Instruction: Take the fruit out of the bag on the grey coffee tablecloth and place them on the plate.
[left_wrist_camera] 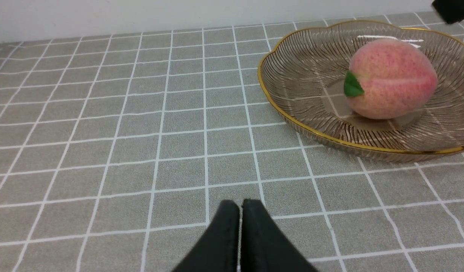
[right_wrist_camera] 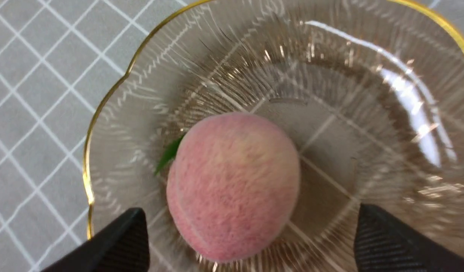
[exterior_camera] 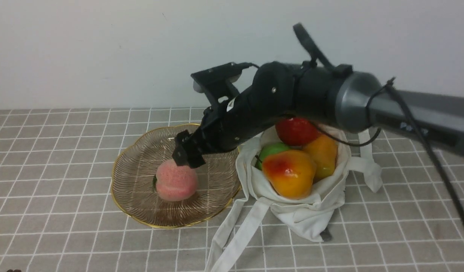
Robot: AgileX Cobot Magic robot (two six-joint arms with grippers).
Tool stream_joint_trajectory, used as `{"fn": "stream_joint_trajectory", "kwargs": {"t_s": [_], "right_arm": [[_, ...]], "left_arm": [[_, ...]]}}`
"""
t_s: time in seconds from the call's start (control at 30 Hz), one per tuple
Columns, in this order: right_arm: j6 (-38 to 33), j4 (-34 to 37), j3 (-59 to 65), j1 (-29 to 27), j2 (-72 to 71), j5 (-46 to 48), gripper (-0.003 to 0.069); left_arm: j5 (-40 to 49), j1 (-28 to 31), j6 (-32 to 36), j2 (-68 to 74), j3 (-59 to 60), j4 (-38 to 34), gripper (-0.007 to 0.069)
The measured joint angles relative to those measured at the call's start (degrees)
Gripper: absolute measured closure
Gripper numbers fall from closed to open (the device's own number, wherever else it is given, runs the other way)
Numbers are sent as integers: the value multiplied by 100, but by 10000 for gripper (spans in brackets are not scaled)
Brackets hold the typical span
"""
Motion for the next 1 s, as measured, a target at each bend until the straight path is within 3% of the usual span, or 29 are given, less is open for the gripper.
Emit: {"fn": "stream_joint_trajectory", "kwargs": {"t_s": [0.17, 0.43, 0.5, 0.8, 1.0], "right_arm": [[261, -370, 0, -213, -921, 929, 104], [789, -1193, 0, -732, -2810, 2896, 569], [977, -1488, 50, -795, -3192, 3002, 637], [1552, -2141, 1787, -832, -5623, 3008, 673], [1644, -2132, 4242, -832, -7652, 919, 673]], "left_arm": [[0, 0, 0, 0, 0, 0, 632], [0, 0, 0, 0, 0, -4, 632], [0, 0, 0, 0, 0, -4, 632], [5, 0, 0, 0, 0, -4, 632], [5, 0, 0, 0, 0, -4, 632]]}}
